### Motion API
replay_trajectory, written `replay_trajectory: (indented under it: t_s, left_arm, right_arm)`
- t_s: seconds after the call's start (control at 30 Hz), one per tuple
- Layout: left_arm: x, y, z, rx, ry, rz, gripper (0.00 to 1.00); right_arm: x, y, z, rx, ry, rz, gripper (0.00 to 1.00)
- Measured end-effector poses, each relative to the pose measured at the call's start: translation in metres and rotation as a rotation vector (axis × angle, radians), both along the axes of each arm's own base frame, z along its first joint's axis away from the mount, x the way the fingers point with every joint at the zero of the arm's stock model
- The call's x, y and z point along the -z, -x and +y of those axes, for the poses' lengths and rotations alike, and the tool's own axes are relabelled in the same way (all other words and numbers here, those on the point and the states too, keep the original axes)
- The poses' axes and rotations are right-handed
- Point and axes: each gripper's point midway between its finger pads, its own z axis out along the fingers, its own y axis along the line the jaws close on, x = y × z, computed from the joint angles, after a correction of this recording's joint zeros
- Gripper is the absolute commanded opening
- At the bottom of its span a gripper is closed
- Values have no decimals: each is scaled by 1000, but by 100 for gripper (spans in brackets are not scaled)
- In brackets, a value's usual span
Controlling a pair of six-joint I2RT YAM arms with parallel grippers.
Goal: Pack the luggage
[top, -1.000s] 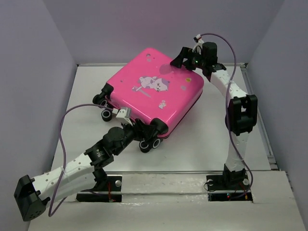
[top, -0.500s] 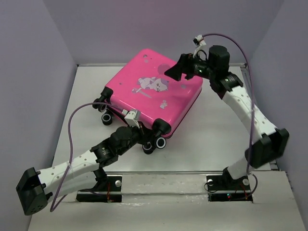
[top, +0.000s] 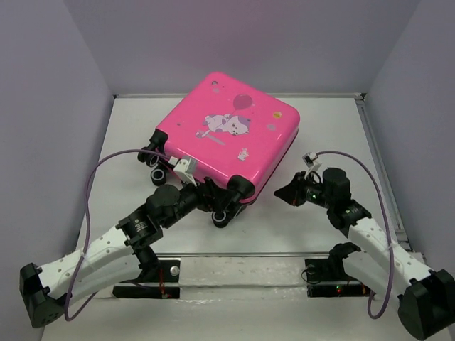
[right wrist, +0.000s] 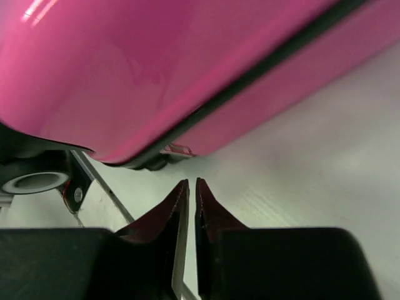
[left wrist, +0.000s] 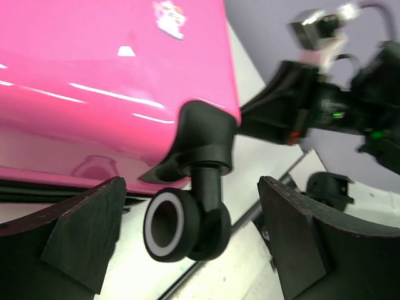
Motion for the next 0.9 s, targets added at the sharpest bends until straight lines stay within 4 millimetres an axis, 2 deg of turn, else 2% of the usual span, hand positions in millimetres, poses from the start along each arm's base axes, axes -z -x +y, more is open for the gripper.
replay_trajectory:
  t_s: [0.03,0.07,0.13,0.27,0.3,0.33,0.4,0.47,0.5,0.53,0.6,0.63,0.7,0.73,0.77,0.8,0.9]
  left_arm:
    - [-4,2,-3,19,6,0,99]
    - [-5,5,-7,45,5,7,99]
    - [-2,12,-15,103,-2,25,99]
    - [19,24,-31,189,-60,85,99]
    - [27,26,-33,201,-82,101,99]
    - [34,28,-35,212,-102,117,99]
    - [45,31,-37,231,-137,144,99]
    - [50,31,-39,240,-159,157,98]
    - [52,31,-41,245,-170,162,96]
    - [51,30,-43,250,-175,162,85]
    - [51,29,-45,253,-180,162,69]
    - [51,28,-45,253,-186,160,49]
    - [53,27,-45,250,-196,161,29]
    - [46,24,-49,242,-165,148,23]
    - [39,23,-51,247,-152,136,12]
    - [34,23,-52,247,-145,127,7]
    - [37,24,-51,250,-151,138,6]
  right_arm:
    - [19,3,0,2,9,54,32]
    - [42,7,-1,5,24,112,36]
    - [56,11,0,8,27,145,43]
    - [57,3,8,0,7,127,51]
    - [57,1,9,-1,5,122,55]
    - [58,-1,11,-2,2,123,66]
    - [62,-3,15,-8,5,132,67]
    - [67,-4,18,-18,12,134,60]
    - [69,-4,20,-23,16,138,52]
    - [71,-3,22,-31,21,137,51]
    - [75,-1,28,-59,28,132,51]
    - [77,1,31,-75,30,134,49]
    - [81,3,35,-100,39,134,48]
    - [85,3,37,-110,46,134,47]
    - [86,3,38,-114,49,129,47]
    - [87,1,39,-117,50,121,47]
    - [88,-6,44,-128,44,89,47]
